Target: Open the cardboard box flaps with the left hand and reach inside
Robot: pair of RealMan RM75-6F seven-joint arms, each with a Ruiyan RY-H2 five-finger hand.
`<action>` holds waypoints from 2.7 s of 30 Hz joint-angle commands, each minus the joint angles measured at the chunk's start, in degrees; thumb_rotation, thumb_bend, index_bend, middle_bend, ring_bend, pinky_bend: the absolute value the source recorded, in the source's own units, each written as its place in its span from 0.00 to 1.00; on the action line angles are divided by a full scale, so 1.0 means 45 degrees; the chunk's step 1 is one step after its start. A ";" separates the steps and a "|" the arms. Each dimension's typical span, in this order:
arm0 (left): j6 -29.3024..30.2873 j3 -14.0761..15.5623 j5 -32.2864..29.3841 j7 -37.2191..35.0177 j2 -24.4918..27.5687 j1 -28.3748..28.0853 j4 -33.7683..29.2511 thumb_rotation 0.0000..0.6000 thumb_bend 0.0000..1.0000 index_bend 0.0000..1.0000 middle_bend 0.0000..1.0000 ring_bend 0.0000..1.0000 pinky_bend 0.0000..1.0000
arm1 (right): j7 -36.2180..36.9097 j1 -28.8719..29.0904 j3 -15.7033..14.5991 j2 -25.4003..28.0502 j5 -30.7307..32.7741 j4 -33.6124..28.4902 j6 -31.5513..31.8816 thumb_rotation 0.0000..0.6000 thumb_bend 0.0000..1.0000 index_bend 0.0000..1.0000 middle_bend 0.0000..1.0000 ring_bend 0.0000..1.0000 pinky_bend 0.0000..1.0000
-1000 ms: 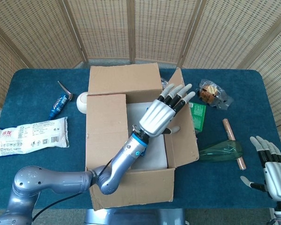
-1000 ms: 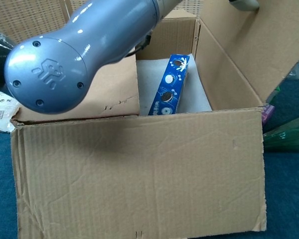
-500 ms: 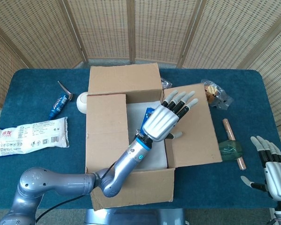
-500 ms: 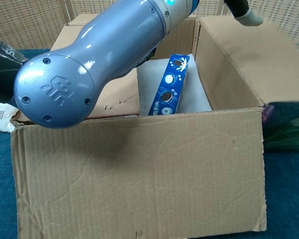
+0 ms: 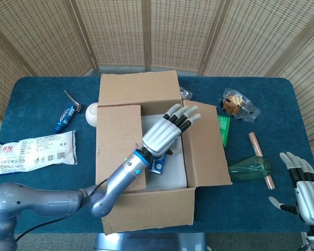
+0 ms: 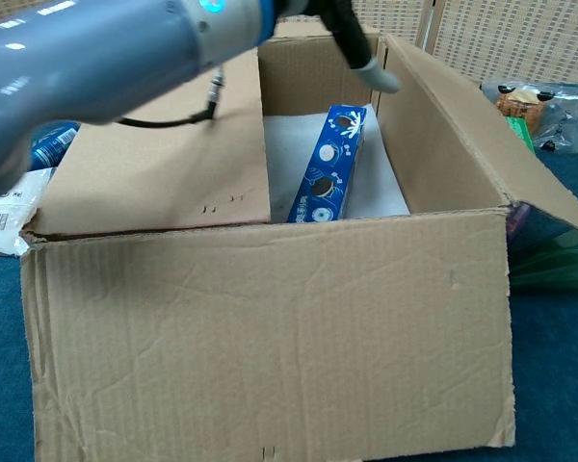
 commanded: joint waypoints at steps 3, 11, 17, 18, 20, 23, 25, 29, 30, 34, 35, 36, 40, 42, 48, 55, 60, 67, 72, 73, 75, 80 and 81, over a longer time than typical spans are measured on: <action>-0.0309 0.0646 0.0426 0.0196 0.1208 0.0489 -0.0718 1.00 0.09 0.00 0.00 0.00 0.04 | -0.0082 -0.0005 0.0000 -0.0040 0.0010 0.0004 0.0013 1.00 0.00 0.00 0.00 0.00 0.00; -0.1338 0.1231 0.0290 -0.0010 0.3222 0.0867 -0.2152 1.00 0.09 0.00 0.00 0.00 0.04 | -0.0385 -0.0008 -0.0034 -0.0162 -0.0033 -0.0013 0.0010 1.00 0.00 0.00 0.00 0.00 0.00; -0.2135 0.1605 -0.0644 0.0622 0.4903 0.0849 -0.3487 1.00 0.09 0.00 0.00 0.00 0.03 | -0.0577 -0.0015 -0.0039 -0.0248 -0.0049 -0.0022 0.0037 1.00 0.00 0.00 0.00 0.00 0.00; -0.2187 0.1634 -0.0783 0.0649 0.5068 0.0848 -0.3632 1.00 0.09 0.00 0.00 0.00 0.03 | -0.0599 -0.0016 -0.0041 -0.0258 -0.0052 -0.0025 0.0037 1.00 0.00 0.00 0.00 0.00 0.00; -0.2254 0.1671 -0.1000 0.0666 0.5294 0.0841 -0.3841 1.00 0.09 0.00 0.00 0.00 0.05 | -0.0641 -0.0017 -0.0048 -0.0274 -0.0062 -0.0031 0.0037 1.00 0.00 0.00 0.00 0.00 0.00; -0.2491 0.1742 -0.1593 0.0567 0.5585 0.0780 -0.4200 1.00 0.09 0.00 0.00 0.00 0.06 | -0.0749 -0.0021 -0.0071 -0.0315 -0.0101 -0.0039 0.0036 1.00 0.00 0.00 0.00 0.00 0.00; -0.2574 0.1747 -0.2001 0.0633 0.5686 0.0638 -0.4364 1.00 0.09 0.00 0.00 0.00 0.07 | -0.0841 -0.0027 -0.0080 -0.0352 -0.0110 -0.0035 0.0041 1.00 0.00 0.00 0.00 0.00 0.00; -0.2288 0.1500 -0.2419 0.0354 0.5460 0.0532 -0.4535 1.00 0.09 0.00 0.00 0.00 0.09 | -0.0926 -0.0024 -0.0085 -0.0390 -0.0105 -0.0035 0.0032 1.00 0.00 0.00 0.00 0.00 0.00; -0.2199 0.1296 -0.2576 0.0064 0.5377 0.0519 -0.4633 1.00 0.09 0.00 0.00 0.00 0.09 | -0.0935 -0.0020 -0.0087 -0.0397 -0.0093 -0.0035 0.0018 1.00 0.00 0.00 0.00 0.00 0.00; -0.2082 0.1127 -0.2813 0.0085 0.5358 0.0280 -0.4673 1.00 0.09 0.00 0.00 0.00 0.09 | -0.0918 -0.0007 -0.0069 -0.0401 -0.0047 -0.0021 -0.0003 1.00 0.00 0.00 0.00 0.00 0.00; -0.2075 0.1116 -0.2895 0.0089 0.5354 0.0243 -0.4688 1.00 0.09 0.00 0.00 0.00 0.09 | -0.0911 -0.0004 -0.0068 -0.0399 -0.0042 -0.0018 -0.0009 1.00 0.00 0.00 0.00 0.00 0.00; -0.2070 0.1103 -0.2991 0.0091 0.5346 0.0204 -0.4703 1.00 0.09 0.00 0.00 0.00 0.09 | -0.0907 0.0000 -0.0066 -0.0397 -0.0037 -0.0014 -0.0017 1.00 0.00 0.00 0.00 0.00 0.00; -0.2101 0.1286 -0.3912 0.0644 0.5271 -0.0232 -0.4669 1.00 0.09 0.00 0.00 0.00 0.10 | -0.0880 0.0002 -0.0074 -0.0381 -0.0058 -0.0017 -0.0021 1.00 0.00 0.00 0.00 0.00 0.00; -0.2208 0.1411 -0.4616 0.0880 0.5144 -0.0503 -0.4673 1.00 0.09 0.01 0.00 0.00 0.09 | -0.0842 -0.0012 -0.0080 -0.0363 -0.0082 -0.0028 0.0008 1.00 0.00 0.00 0.00 0.00 0.00; -0.1791 0.1542 -0.6087 0.1461 0.4544 -0.1244 -0.4578 1.00 0.03 0.19 0.15 0.08 0.13 | -0.0738 -0.0030 -0.0066 -0.0316 -0.0085 -0.0023 0.0054 1.00 0.00 0.00 0.00 0.00 0.00; -0.0720 0.1802 -0.6921 0.2339 0.3920 -0.1763 -0.4457 1.00 0.00 0.43 0.35 0.25 0.26 | -0.0650 -0.0048 -0.0079 -0.0273 -0.0135 -0.0026 0.0087 1.00 0.00 0.00 0.00 0.00 0.00; -0.0369 0.1764 -0.7209 0.2491 0.3536 -0.1948 -0.4337 1.00 0.00 0.49 0.37 0.25 0.27 | -0.0577 -0.0061 -0.0081 -0.0243 -0.0162 -0.0036 0.0117 1.00 0.00 0.00 0.00 0.00 0.00; 0.0312 0.1778 -0.7791 0.3161 0.3200 -0.2274 -0.4246 1.00 0.00 0.58 0.38 0.24 0.23 | -0.0547 -0.0066 -0.0085 -0.0235 -0.0191 -0.0025 0.0129 1.00 0.00 0.00 0.00 0.00 0.00; 0.0887 0.1852 -0.8391 0.3874 0.3020 -0.2499 -0.4261 1.00 0.00 0.65 0.38 0.21 0.27 | -0.0499 -0.0089 -0.0090 -0.0209 -0.0239 -0.0031 0.0182 1.00 0.00 0.00 0.00 0.00 0.00; 0.0985 0.1852 -0.8474 0.3961 0.2986 -0.2521 -0.4266 1.00 0.00 0.66 0.38 0.20 0.28 | -0.0493 -0.0092 -0.0093 -0.0206 -0.0251 -0.0032 0.0186 1.00 0.00 0.00 0.00 0.00 0.00; 0.1121 0.1853 -0.8507 0.4067 0.2928 -0.2542 -0.4267 0.96 0.00 0.67 0.37 0.18 0.28 | -0.0482 -0.0094 -0.0103 -0.0199 -0.0266 -0.0036 0.0183 1.00 0.00 0.00 0.00 0.00 0.00; 0.1195 0.1974 -0.8166 0.4217 0.2793 -0.2518 -0.4206 0.83 0.00 0.68 0.36 0.16 0.23 | -0.0476 -0.0099 -0.0110 -0.0198 -0.0300 -0.0041 0.0194 1.00 0.00 0.00 0.00 0.00 0.00; 0.1188 0.1978 -0.8126 0.4212 0.2785 -0.2509 -0.4205 0.79 0.00 0.69 0.36 0.15 0.22 | -0.0478 -0.0099 -0.0111 -0.0198 -0.0299 -0.0041 0.0192 1.00 0.00 0.00 0.00 0.00 0.00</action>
